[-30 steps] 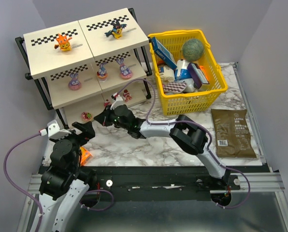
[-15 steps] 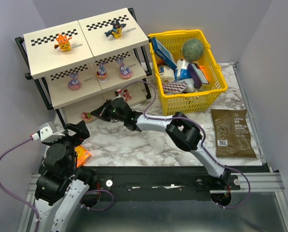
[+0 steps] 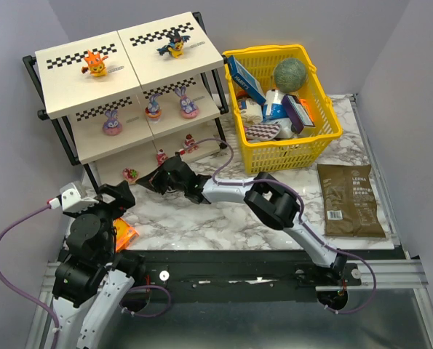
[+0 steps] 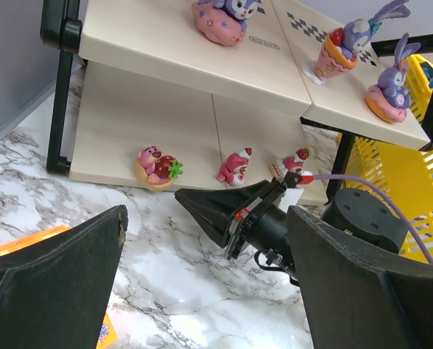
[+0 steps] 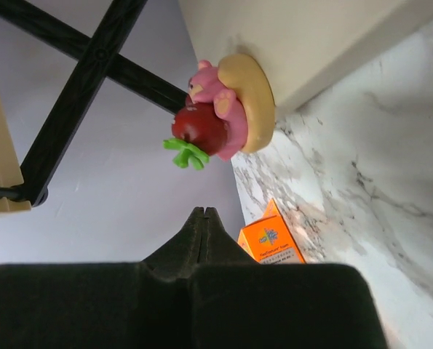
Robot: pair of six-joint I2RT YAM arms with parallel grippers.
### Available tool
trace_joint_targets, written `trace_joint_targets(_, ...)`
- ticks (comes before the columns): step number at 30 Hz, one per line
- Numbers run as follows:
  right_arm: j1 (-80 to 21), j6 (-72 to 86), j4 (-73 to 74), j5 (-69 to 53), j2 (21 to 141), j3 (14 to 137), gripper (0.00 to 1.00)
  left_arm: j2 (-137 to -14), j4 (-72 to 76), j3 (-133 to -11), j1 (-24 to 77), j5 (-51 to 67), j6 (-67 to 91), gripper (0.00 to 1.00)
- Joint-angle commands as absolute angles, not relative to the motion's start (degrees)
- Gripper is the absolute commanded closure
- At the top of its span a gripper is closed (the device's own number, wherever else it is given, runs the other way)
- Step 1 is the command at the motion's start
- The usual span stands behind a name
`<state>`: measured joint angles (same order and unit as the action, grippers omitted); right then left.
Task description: Place and organize the plastic toys onto the shelf
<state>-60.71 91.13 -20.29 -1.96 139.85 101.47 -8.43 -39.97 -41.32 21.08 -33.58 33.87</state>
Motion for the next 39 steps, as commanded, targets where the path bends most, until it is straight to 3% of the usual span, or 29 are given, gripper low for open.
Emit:
trace_joint_targets(1,-62.31,97.29,-18.28,1.67,140.36,101.16,0.99,-8.35,-38.58,-39.82,21.01,-35.24,33.57,0.01)
trace_joint_targets(19,-63.46,112.85,-11.87,4.66,146.69,108.1,0.99,-5.54,-37.97,-38.41,21.01,-35.42,33.57,0.01)
trace_joint_targets(39,-63.46,116.45,-2.64,8.7,153.98,123.31,0.99,-4.57,-36.83,-37.97,20.66,-34.54,33.05,0.01)
